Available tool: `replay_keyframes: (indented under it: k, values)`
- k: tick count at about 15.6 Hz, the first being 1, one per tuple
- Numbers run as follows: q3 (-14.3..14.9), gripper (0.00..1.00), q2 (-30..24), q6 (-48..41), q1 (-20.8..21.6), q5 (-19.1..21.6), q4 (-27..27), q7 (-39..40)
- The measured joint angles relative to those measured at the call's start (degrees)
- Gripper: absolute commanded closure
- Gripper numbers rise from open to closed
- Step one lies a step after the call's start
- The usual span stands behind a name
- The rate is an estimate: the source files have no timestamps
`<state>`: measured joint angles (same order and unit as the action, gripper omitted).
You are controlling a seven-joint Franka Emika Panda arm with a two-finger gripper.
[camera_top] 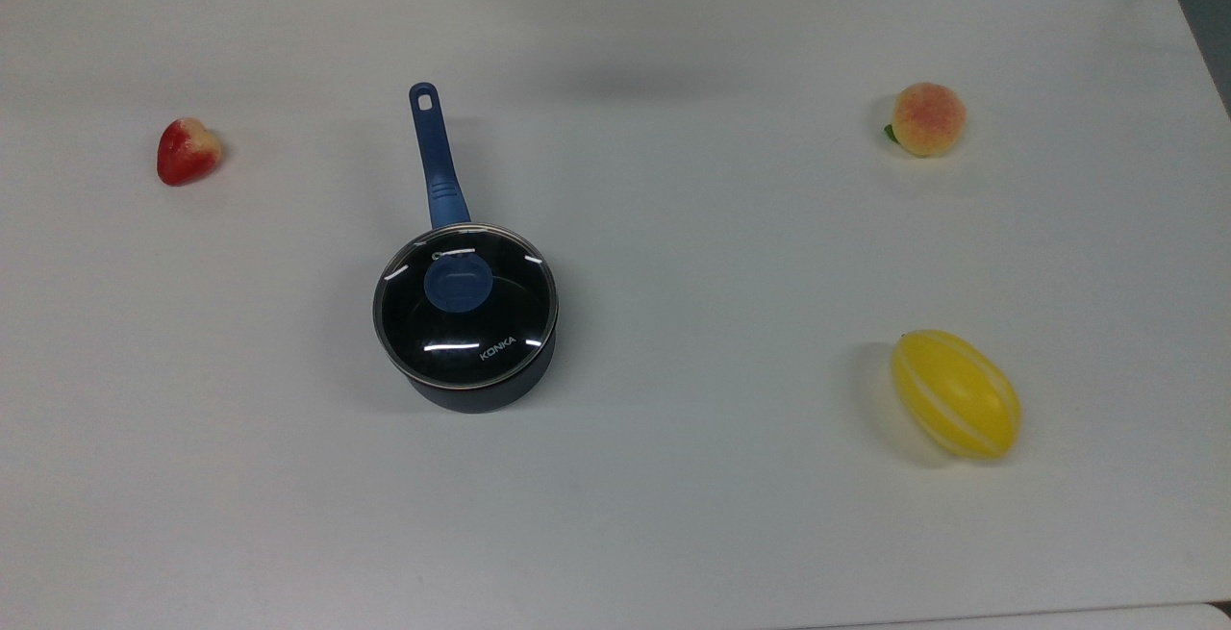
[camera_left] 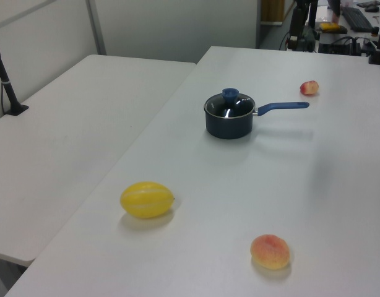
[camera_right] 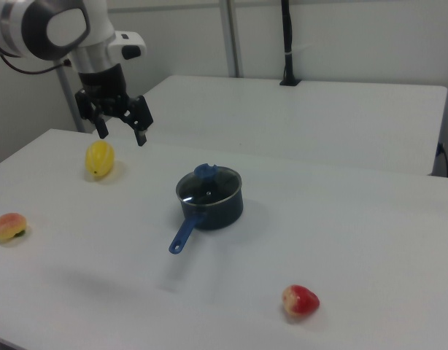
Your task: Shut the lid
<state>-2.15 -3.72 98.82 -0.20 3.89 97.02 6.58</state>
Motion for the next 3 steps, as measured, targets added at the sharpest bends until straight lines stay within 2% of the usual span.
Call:
replay_keyframes:
  k: [3]
  values:
    - [0.1,0.00,0.4,0.2,-0.6,0.0,0.0,2.2]
